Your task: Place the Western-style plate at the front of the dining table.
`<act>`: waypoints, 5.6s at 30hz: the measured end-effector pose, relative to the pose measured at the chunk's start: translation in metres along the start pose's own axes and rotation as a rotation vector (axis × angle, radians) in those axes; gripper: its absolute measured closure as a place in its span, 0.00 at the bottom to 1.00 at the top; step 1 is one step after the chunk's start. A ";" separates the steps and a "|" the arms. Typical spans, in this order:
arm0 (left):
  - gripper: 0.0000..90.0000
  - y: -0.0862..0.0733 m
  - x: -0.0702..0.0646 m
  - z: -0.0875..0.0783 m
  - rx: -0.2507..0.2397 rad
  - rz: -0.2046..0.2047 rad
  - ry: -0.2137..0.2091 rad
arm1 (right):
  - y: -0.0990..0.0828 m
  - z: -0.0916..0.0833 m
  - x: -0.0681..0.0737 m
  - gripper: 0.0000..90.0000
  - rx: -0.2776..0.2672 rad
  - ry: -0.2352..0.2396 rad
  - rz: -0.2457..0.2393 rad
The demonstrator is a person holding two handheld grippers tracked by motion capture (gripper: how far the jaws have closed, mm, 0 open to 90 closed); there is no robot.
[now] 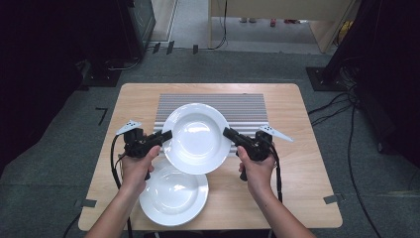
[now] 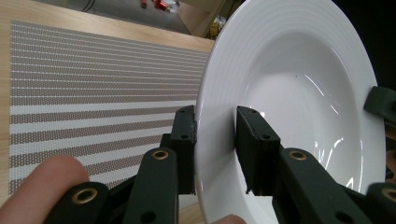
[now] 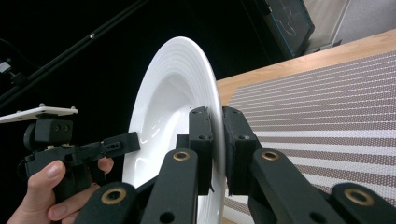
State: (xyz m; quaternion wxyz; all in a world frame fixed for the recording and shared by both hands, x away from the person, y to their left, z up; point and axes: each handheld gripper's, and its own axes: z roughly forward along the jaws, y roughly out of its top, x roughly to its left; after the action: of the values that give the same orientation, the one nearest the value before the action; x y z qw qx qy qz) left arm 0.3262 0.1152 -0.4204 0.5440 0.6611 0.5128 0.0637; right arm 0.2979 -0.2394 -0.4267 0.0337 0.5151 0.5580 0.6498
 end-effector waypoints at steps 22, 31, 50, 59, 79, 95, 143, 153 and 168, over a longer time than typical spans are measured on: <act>0.79 0.028 0.031 0.068 0.066 -0.118 0.014 | 0.024 0.044 -0.061 0.93 0.023 -0.082 0.118; 0.80 0.038 0.042 0.101 0.126 -0.141 0.062 | 0.023 0.065 -0.091 0.91 0.042 -0.146 0.191; 0.79 0.036 0.069 0.146 0.224 -0.244 0.115 | 0.020 0.095 -0.127 0.90 0.067 -0.260 0.276; 0.78 0.032 0.074 0.159 0.274 -0.270 0.130 | 0.025 0.105 -0.135 0.90 0.092 -0.313 0.276; 0.72 0.032 0.068 0.167 0.295 -0.235 0.135 | 0.022 0.109 -0.151 0.88 0.090 -0.345 0.260; 0.39 0.052 0.047 0.122 0.188 0.000 0.144 | 0.040 0.089 -0.119 0.43 0.119 -0.394 -0.033; 0.09 -0.020 0.043 -0.052 0.087 0.140 0.181 | 0.009 -0.066 -0.077 0.27 0.208 -0.346 -0.331; 0.09 -0.042 0.053 -0.081 0.086 0.117 0.206 | -0.008 -0.112 -0.092 0.27 0.219 -0.400 -0.301; 0.09 -0.082 0.067 -0.109 0.088 0.082 0.263 | -0.029 -0.170 -0.109 0.26 0.222 -0.478 -0.262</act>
State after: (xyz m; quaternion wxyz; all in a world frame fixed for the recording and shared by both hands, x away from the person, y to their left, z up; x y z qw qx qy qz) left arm 0.2378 0.2266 -0.4732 0.4394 0.6907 0.5546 0.1493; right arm 0.2133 -0.4136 -0.4918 0.1913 0.5779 0.6634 0.4351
